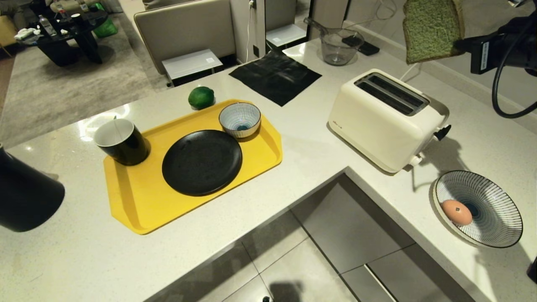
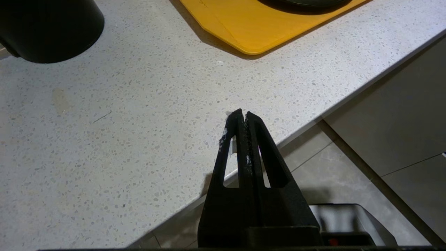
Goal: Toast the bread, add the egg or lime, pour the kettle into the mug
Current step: Put the bread slices in the toaster
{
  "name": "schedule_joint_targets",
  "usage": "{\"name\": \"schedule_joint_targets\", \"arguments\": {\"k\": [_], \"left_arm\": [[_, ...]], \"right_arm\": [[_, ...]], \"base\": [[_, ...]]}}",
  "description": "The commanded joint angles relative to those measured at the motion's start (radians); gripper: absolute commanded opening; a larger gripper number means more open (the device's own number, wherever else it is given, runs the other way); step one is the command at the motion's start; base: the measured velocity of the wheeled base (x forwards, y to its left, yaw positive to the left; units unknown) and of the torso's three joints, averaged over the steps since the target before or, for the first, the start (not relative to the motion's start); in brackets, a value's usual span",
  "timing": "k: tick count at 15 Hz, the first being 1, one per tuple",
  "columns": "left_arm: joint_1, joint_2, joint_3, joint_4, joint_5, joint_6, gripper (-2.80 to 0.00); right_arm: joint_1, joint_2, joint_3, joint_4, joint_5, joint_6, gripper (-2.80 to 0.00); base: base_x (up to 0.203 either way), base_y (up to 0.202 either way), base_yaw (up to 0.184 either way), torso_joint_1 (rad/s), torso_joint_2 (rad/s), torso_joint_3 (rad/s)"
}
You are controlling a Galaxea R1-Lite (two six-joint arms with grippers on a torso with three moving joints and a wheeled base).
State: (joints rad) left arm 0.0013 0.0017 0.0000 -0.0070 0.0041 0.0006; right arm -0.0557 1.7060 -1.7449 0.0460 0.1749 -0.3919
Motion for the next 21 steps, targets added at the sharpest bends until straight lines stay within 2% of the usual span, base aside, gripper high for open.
{"name": "schedule_joint_targets", "arguments": {"k": [1,6,15,21], "left_arm": [[0.000,0.000,0.000,-0.001,0.001,-0.001,-2.80],[0.000,0.000,0.000,-0.001,0.001,-0.001,-2.80],[0.000,0.000,0.000,-0.001,0.001,0.001,-2.80],[0.000,0.000,0.000,-0.001,0.001,0.001,-2.80]], "right_arm": [[-0.009,-0.032,0.014,0.004,0.005,0.000,-2.80],[-0.045,-0.104,0.119,0.017,0.058,-0.006,-2.80],[-0.035,-0.159,0.267,0.020,0.073,-0.060,-2.80],[-0.035,-0.159,0.308,0.017,0.078,-0.068,-2.80]], "base": [[0.000,0.000,0.000,0.000,0.00,0.000],[0.000,0.000,0.000,0.000,0.00,0.000],[0.000,0.000,0.000,0.000,0.00,0.000],[0.000,0.000,0.000,0.000,0.00,0.000]]}}
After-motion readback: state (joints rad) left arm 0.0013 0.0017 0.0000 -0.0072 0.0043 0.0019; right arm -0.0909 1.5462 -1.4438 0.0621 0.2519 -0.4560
